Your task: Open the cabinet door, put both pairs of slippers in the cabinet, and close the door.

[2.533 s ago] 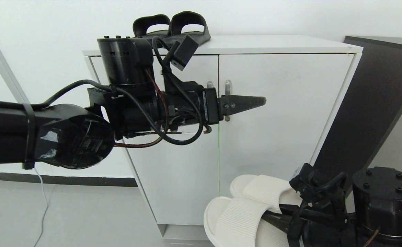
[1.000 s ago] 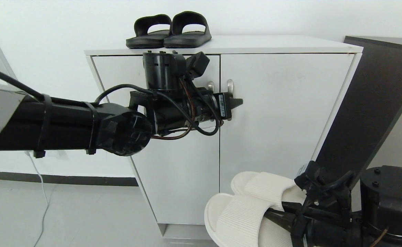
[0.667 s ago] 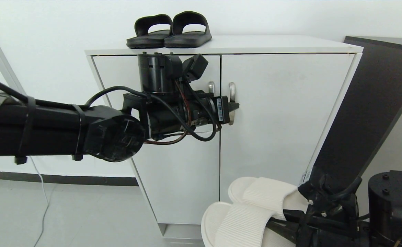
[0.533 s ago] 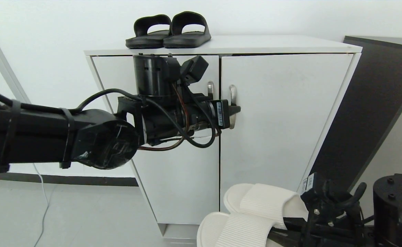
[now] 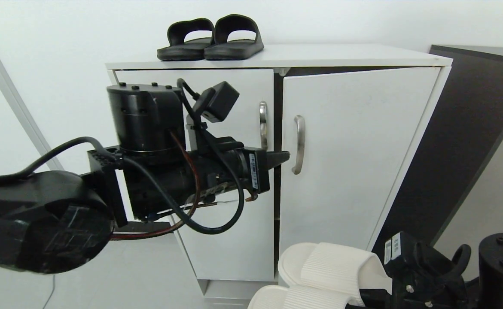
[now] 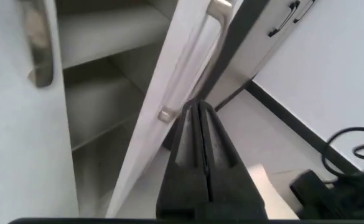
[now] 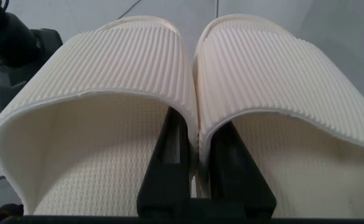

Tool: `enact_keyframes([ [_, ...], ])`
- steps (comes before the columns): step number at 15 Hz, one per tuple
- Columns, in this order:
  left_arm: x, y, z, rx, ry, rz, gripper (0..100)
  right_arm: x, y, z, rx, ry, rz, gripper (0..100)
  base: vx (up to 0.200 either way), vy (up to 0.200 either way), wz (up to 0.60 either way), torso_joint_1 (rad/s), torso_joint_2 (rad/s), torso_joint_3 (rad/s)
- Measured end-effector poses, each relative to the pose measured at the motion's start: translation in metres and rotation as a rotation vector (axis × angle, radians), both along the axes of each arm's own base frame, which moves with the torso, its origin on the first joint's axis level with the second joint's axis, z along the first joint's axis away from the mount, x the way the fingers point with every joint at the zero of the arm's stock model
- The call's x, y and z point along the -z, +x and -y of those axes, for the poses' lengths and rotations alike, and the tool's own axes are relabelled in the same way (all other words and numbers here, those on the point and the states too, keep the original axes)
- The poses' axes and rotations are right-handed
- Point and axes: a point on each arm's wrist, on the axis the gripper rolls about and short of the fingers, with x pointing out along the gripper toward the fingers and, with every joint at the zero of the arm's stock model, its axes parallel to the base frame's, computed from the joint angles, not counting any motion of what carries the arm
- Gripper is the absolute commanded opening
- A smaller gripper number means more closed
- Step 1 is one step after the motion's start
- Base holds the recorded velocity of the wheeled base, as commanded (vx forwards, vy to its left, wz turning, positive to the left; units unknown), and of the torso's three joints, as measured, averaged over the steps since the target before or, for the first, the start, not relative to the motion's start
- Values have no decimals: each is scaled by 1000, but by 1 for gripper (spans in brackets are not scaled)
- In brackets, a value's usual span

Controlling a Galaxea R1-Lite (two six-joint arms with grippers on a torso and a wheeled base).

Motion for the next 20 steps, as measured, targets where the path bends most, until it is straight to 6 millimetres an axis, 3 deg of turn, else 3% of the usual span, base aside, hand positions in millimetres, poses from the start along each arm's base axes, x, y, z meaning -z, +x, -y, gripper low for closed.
enact_keyframes([
  [3,-8,5,-16,-41,-60,19,0,2,-2,0,-19,-3,-8,0,0,0,0,0,0,0],
  [6,-14,23,-21,-69,-109,30,0,3,-2,0,-21,-5,-9,0,0,0,0,0,0,0],
  [15,-8,64,3,-19,-122,22,0,8,-11,-1,-58,-24,-24,0,0,0,0,0,0,0],
  [20,0,71,8,-19,-110,11,0,13,-19,-3,-93,-38,-41,0,-200,0,0,2,7,3],
])
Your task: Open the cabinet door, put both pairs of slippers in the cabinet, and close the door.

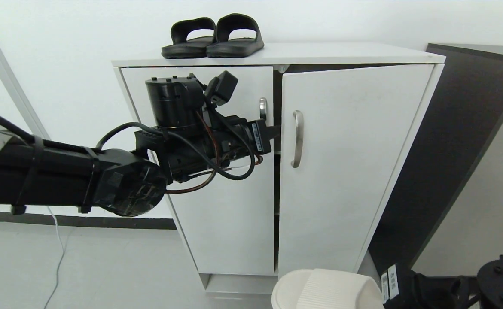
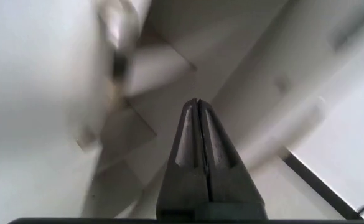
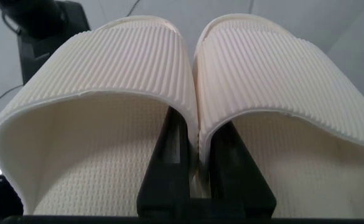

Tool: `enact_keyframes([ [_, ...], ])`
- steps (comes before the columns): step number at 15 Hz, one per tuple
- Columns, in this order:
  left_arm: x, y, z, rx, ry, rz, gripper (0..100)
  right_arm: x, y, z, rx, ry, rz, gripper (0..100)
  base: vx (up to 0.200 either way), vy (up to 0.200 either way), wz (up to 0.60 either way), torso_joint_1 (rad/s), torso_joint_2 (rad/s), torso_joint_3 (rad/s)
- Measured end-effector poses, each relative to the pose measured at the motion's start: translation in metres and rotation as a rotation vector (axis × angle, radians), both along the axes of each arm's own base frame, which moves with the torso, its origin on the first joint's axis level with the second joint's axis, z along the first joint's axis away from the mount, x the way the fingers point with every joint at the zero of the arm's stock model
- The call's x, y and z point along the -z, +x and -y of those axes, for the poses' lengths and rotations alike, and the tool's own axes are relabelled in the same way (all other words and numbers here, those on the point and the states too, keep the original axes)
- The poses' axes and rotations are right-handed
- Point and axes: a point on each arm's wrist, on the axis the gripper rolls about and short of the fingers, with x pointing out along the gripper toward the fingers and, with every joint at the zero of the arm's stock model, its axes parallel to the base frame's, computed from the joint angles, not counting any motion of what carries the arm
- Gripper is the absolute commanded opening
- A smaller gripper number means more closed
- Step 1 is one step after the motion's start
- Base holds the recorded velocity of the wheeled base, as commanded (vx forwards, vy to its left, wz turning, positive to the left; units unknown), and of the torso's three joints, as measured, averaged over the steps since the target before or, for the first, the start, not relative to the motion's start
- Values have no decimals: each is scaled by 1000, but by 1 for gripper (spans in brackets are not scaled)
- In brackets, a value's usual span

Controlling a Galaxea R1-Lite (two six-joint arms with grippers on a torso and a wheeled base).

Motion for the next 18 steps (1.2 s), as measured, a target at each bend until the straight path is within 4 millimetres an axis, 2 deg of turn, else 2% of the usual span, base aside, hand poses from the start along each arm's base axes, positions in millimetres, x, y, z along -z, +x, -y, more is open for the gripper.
enact_keyframes([
  [3,2,-10,13,41,-2,7,0,5,-7,0,-29,-15,-9,0,-200,0,0,1,4,2],
  [6,4,-41,46,137,-34,45,0,8,-15,1,-66,-26,-16,0,-200,0,0,2,2,2],
  [9,4,-43,48,134,-59,73,0,7,-18,3,-75,-18,-9,0,0,0,0,0,0,0],
  [11,4,-36,33,56,-68,85,0,2,-15,2,-49,-2,4,0,0,0,0,0,0,0],
  [13,-2,-36,12,-28,-73,92,0,-9,5,-2,93,24,35,0,0,0,0,0,0,0],
  [15,-10,-47,-13,-87,-65,93,0,-23,29,-12,339,85,25,0,0,0,0,0,0,0],
  [18,-16,-78,-72,-277,42,77,0,-20,63,-29,634,80,49,0,0,0,0,0,0,0],
])
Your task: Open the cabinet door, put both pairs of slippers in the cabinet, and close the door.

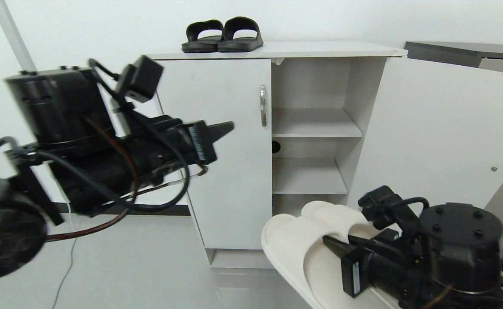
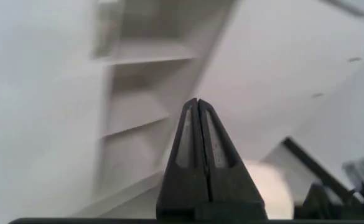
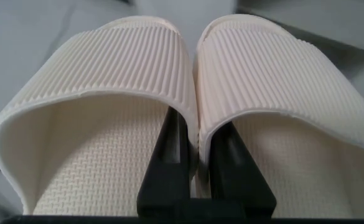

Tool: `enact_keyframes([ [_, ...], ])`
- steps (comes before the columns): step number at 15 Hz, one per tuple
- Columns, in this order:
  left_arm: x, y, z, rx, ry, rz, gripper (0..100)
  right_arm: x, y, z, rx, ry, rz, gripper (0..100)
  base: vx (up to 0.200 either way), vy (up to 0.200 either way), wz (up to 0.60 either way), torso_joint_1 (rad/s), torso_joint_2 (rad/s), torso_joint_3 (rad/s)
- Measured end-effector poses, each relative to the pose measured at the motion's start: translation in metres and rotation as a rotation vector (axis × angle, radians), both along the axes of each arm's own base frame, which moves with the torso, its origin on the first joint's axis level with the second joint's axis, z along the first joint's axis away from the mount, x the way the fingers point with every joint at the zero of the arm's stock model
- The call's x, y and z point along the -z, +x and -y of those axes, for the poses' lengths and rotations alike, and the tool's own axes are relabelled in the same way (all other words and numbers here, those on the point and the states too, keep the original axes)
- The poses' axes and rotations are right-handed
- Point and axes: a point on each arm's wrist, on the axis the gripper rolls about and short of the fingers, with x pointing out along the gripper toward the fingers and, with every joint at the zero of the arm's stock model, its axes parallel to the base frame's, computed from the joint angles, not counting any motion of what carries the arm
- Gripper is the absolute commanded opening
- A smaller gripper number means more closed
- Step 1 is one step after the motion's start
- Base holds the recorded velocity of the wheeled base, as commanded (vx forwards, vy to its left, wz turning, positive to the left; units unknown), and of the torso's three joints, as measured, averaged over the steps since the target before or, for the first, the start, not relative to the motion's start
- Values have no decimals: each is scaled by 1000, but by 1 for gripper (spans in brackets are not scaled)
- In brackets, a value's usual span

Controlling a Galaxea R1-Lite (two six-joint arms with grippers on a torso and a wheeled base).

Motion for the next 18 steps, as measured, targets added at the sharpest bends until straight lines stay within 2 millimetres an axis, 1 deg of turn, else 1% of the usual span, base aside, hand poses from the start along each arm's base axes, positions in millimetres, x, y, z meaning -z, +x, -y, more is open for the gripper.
enact_keyframes([
  [2,4,-32,-43,-221,52,-10,0,4,22,-12,123,2,30,0,0,0,0,0,0,0],
  [4,17,-66,-80,-451,90,-26,0,12,33,-17,159,-13,25,0,0,0,0,0,0,0],
  [6,29,-103,-108,-637,109,-18,0,19,37,-20,163,-31,13,0,0,0,0,0,0,0],
  [8,42,-140,-125,-766,108,-3,0,24,38,-20,164,-47,2,0,0,0,0,0,0,0],
  [9,55,-159,-132,-824,118,-14,0,26,38,-19,167,-54,-3,0,0,0,0,0,0,0],
  [10,72,-175,-136,-871,136,-41,0,28,37,-19,164,-61,-6,0,0,0,0,0,0,0],
  [11,93,-188,-139,-915,162,-73,0,29,37,-19,164,-64,-7,0,0,0,0,0,0,0],
  [12,113,-200,-141,-952,181,-92,0,29,37,-19,164,-65,-8,0,0,0,0,0,0,0],
  [14,143,-218,-142,-979,190,-83,0,31,37,-20,162,-71,-13,0,0,0,0,0,0,0],
  [15,157,-226,-142,-959,206,-83,0,31,37,-20,161,-72,-12,0,0,0,0,0,0,0],
  [16,166,-233,-141,-911,227,-56,0,32,37,-21,158,-78,-13,0,0,0,0,0,0,0],
  [18,178,-241,-136,-721,264,10,0,33,36,-24,147,-83,-11,0,0,0,0,0,0,0],
])
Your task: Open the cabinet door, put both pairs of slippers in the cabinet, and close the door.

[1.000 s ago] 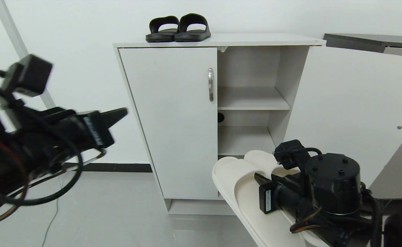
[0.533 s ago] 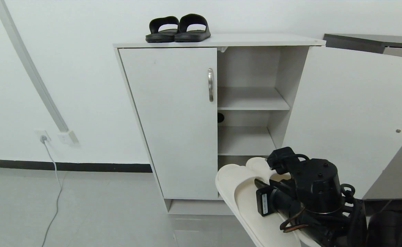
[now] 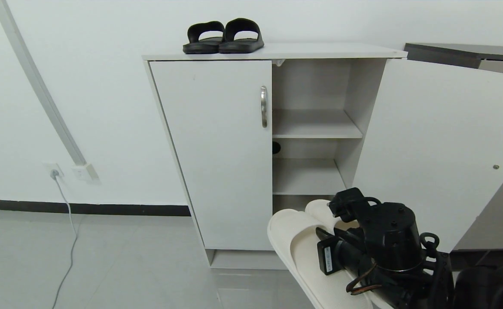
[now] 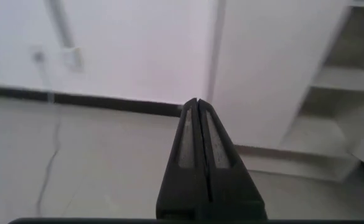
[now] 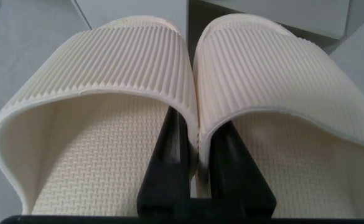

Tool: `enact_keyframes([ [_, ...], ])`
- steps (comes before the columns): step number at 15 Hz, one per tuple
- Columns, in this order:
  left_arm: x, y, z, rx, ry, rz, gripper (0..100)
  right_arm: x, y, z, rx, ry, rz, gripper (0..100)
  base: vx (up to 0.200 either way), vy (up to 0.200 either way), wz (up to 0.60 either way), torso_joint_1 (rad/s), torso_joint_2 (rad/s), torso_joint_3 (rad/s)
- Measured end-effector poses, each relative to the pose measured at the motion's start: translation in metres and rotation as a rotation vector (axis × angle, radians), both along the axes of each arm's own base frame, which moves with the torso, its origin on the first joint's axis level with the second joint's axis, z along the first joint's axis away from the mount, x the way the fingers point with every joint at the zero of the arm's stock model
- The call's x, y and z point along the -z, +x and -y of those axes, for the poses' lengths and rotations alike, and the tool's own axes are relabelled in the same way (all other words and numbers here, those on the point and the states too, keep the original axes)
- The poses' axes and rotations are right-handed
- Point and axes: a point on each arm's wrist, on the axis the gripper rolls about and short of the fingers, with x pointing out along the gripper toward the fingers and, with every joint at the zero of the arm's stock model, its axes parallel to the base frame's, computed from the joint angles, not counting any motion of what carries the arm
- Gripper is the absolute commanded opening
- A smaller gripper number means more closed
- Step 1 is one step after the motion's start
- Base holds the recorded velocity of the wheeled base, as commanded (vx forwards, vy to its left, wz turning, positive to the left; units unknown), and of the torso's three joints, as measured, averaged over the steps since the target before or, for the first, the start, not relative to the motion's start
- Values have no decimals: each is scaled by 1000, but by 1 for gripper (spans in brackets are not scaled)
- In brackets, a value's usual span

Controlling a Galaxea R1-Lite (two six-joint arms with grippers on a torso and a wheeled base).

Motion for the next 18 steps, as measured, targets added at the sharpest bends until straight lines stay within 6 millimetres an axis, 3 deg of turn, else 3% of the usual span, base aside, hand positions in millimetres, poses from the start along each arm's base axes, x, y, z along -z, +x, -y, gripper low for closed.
enact_keyframes([
  [2,10,-4,2,78,-5,-27,0,2,-1,-1,-5,-5,-3,0,0,0,0,0,0,0],
  [5,9,-5,2,81,-17,22,0,1,1,-4,-7,11,11,0,0,0,0,0,0,0],
  [8,10,-6,2,83,-17,29,0,-3,16,-19,105,17,67,0,0,0,0,0,0,0],
  [12,10,-6,2,84,-16,31,0,7,46,-48,285,27,120,0,0,0,0,0,0,0],
  [16,10,-6,2,85,-17,31,0,22,58,-51,330,-1,111,0,0,-200,0,5,4,2],
  [18,10,-6,2,83,-17,32,0,27,61,-51,338,-13,105,0,0,0,0,0,0,0],
])
